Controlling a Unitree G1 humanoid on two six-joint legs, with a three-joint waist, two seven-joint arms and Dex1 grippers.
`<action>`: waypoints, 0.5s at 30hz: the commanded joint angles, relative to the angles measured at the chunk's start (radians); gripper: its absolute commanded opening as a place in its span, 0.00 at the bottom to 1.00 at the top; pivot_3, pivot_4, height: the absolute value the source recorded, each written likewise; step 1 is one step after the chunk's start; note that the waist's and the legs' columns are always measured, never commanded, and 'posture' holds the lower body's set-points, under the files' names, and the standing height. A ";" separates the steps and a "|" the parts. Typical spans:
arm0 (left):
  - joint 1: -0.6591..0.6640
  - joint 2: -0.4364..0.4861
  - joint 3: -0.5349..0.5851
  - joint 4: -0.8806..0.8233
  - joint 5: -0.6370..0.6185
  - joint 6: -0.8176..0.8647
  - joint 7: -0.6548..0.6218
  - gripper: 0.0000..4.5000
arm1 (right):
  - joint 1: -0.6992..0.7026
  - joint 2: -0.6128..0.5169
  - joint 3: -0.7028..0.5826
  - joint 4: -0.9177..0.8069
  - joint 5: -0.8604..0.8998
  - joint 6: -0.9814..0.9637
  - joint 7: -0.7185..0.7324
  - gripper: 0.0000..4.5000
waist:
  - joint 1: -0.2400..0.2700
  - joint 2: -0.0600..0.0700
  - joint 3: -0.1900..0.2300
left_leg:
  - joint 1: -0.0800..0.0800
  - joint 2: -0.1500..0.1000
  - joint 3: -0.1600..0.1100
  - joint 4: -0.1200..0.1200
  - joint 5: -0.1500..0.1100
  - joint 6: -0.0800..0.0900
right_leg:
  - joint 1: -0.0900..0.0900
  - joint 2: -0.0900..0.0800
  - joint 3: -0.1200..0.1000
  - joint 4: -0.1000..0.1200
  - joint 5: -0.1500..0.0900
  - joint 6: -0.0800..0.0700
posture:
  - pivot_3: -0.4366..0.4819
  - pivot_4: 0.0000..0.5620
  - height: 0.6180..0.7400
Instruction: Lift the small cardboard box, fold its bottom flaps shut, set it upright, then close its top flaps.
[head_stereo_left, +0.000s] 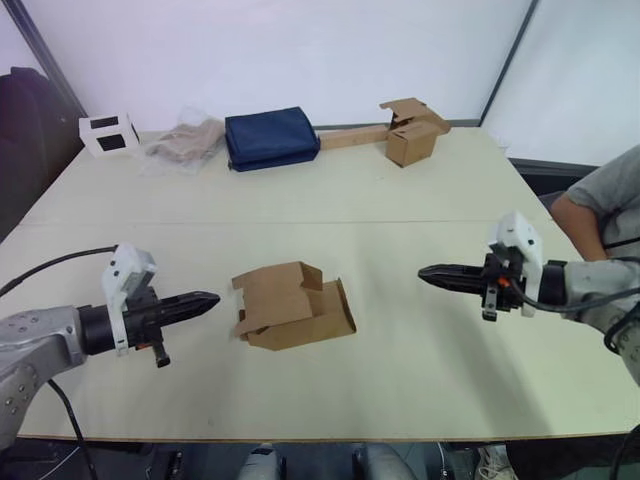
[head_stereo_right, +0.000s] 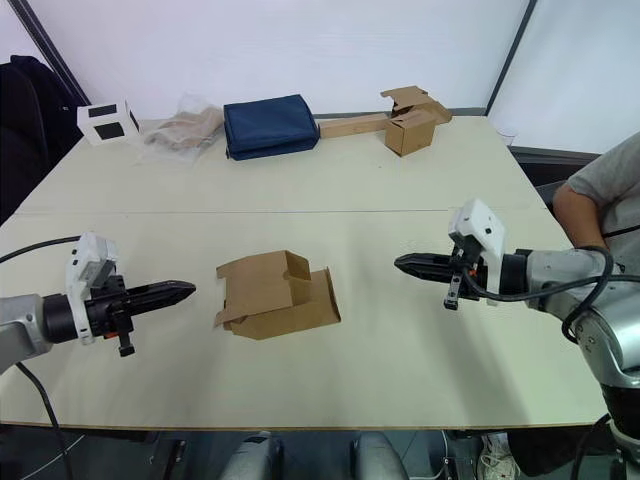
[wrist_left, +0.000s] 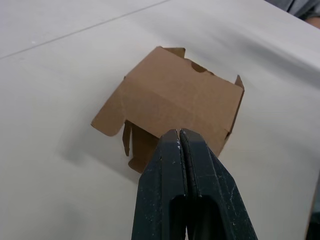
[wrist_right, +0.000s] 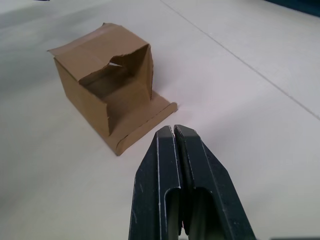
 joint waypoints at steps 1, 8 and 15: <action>-0.022 0.006 0.009 -0.016 -0.002 -0.017 0.001 0.00 | -0.022 -0.004 -0.004 -0.003 -0.004 -0.013 0.013 0.00 | 0.002 0.000 0.000 | 0.000 0.000 0.000 0.000 0.000 0.000 | 0.000 0.000 0.000 0.000 0.000 0.000 | 0.48 0.27 1.00; -0.076 0.002 0.028 0.031 -0.106 0.124 0.077 0.12 | 0.026 -0.016 -0.045 -0.035 0.017 0.011 0.012 0.00 | 0.004 0.000 0.000 | 0.000 0.000 0.000 0.000 0.000 0.000 | 0.000 0.000 0.000 0.000 0.000 0.000 | 0.48 0.27 1.00; -0.069 -0.020 0.038 0.089 -0.255 0.259 0.087 0.68 | 0.064 -0.008 -0.089 -0.090 0.047 0.052 -0.027 0.00 | -0.002 0.000 0.000 | 0.000 0.000 0.000 0.000 0.000 0.000 | 0.000 0.000 0.000 0.001 0.000 0.000 | 0.48 0.27 1.00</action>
